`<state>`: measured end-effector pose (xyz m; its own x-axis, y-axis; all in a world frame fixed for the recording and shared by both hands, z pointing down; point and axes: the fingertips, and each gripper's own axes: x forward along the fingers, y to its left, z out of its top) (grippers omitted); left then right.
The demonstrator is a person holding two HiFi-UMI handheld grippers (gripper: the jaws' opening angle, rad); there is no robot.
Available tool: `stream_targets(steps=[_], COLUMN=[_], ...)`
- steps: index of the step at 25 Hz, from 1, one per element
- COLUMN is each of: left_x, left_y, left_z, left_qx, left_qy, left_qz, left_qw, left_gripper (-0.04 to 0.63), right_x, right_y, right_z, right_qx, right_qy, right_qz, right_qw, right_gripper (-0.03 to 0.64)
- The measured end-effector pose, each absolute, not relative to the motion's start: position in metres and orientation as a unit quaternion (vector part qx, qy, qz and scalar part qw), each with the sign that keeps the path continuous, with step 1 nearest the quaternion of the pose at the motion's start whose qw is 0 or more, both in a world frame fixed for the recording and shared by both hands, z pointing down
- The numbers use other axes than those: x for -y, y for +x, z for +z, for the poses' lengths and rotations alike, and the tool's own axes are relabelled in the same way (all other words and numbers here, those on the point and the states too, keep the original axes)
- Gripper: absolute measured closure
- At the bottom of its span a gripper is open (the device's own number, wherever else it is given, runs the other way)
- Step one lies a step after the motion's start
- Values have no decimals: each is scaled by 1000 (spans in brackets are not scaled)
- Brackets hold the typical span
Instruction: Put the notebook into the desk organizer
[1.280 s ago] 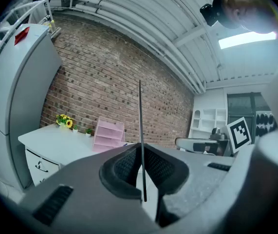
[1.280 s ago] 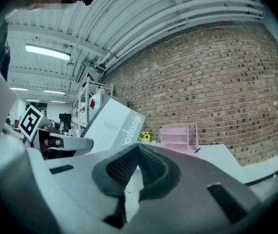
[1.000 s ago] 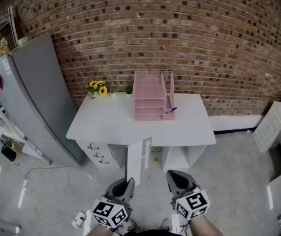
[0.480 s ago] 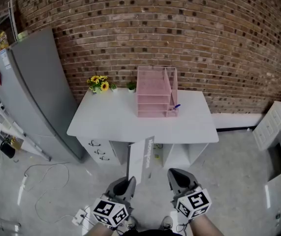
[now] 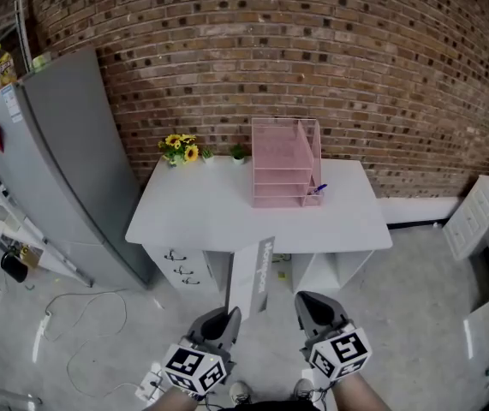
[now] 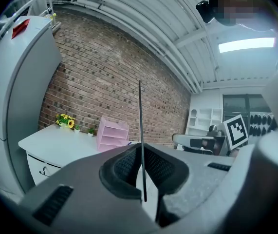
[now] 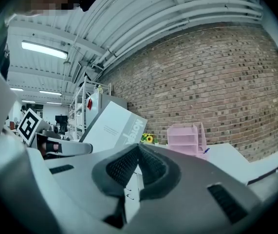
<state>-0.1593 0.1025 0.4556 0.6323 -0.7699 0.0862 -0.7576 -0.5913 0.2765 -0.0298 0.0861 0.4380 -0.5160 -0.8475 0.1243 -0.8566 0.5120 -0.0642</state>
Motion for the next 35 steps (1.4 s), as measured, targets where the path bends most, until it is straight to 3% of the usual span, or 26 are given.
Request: stream_targets(steps=[12,35], left_x=[-69,88], left_y=[-170,-13], left_z=[461,471], left_qx=[419,494], left_qy=[896,852], left_qz=[-18,-13], left_qw=[148,173], left_gripper=[584,584], right_x=[-53,130], right_y=[-45,102], right_z=[434,441], right_qx=[867,908], right_qy=[495,413], right_qz=[50,73], right_qw=[32,19], right_gripper=[612,612])
